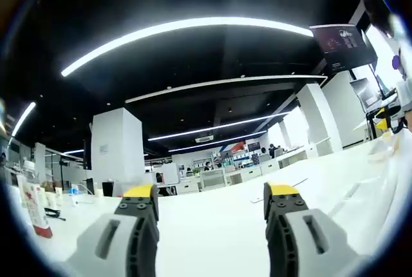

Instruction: Snap each plastic latch of the storage box into its locked position after aligning the lid with the box until every specified latch is closed and the lid sits flush.

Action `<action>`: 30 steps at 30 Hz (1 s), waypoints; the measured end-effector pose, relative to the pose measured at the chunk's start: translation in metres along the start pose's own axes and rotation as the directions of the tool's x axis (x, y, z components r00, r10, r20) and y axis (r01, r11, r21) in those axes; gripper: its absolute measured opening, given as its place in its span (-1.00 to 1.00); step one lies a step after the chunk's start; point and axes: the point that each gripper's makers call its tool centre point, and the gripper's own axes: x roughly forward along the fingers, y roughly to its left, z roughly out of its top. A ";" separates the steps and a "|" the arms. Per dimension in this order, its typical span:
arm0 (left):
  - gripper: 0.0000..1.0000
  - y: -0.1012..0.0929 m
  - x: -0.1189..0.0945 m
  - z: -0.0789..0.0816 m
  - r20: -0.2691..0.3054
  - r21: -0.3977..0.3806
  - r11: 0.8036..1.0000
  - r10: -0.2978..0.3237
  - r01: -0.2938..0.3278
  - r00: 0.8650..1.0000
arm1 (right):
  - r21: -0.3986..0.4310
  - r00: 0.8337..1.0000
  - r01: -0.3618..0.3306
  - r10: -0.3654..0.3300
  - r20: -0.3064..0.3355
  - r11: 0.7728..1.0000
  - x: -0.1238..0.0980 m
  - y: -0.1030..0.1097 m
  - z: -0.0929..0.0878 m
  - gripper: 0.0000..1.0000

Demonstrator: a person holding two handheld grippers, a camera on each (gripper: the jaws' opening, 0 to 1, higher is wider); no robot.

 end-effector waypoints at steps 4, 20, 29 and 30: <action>0.33 0.000 0.000 0.001 0.006 0.000 1.000 -0.001 0.001 1.000 | 0.002 1.000 0.001 -0.001 0.003 1.000 0.000 0.000 0.000 -0.42; 0.29 0.004 -0.001 -0.001 -0.008 0.031 0.999 0.015 -0.015 1.000 | 0.018 0.999 0.035 -0.035 0.017 0.999 -0.004 -0.007 0.003 -0.42; 0.28 0.007 0.000 -0.003 -0.026 -0.010 1.000 0.009 -0.009 1.000 | 0.026 0.999 0.046 -0.046 0.017 0.999 -0.005 -0.010 0.002 -0.42; 0.28 0.006 0.000 -0.005 -0.033 -0.016 1.000 0.007 -0.007 0.999 | 0.026 0.999 0.049 -0.049 0.017 0.998 -0.005 -0.011 0.002 -0.42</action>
